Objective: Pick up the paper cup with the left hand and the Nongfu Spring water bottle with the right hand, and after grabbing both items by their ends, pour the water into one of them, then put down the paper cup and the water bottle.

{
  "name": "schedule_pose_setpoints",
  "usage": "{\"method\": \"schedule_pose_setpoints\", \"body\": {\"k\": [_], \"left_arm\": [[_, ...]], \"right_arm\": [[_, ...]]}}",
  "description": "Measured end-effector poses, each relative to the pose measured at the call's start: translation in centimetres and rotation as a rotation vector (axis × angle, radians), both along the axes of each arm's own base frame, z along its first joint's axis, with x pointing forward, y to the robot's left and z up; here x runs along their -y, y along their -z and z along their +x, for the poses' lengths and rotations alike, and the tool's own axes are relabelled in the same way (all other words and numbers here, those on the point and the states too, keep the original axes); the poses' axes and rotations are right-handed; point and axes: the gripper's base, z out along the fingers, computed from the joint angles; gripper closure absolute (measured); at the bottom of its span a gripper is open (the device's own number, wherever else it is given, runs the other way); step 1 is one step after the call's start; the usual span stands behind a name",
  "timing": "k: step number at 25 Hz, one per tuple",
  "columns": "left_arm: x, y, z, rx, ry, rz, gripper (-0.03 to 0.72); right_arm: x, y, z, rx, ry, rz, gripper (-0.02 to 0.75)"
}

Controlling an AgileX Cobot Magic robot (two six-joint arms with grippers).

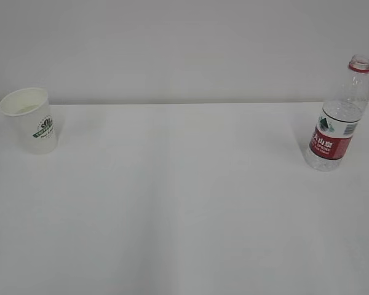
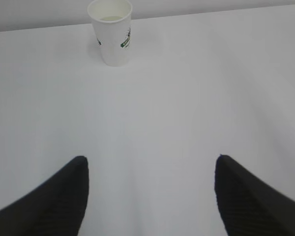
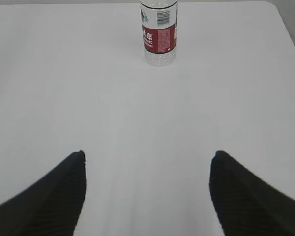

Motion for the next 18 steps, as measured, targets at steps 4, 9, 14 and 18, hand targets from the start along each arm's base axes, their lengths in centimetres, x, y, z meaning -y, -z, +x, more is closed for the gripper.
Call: {"method": "schedule_pose_setpoints", "body": {"k": [4,9,14,18], "left_arm": [[0.0,0.0,0.0,0.0,0.0,0.0,0.109],[0.0,0.0,0.0,0.0,0.0,0.0,0.111],[0.0,0.0,0.0,0.0,0.0,0.0,0.112],[0.0,0.0,0.0,0.0,0.0,0.0,0.117]], "right_arm": [[0.0,0.0,0.0,0.0,0.0,0.0,0.149],[0.0,0.0,0.0,0.0,0.0,0.0,0.148],[0.0,0.0,0.0,0.0,0.0,0.0,0.148],[0.0,0.0,0.0,0.0,0.0,0.0,0.149]]}}
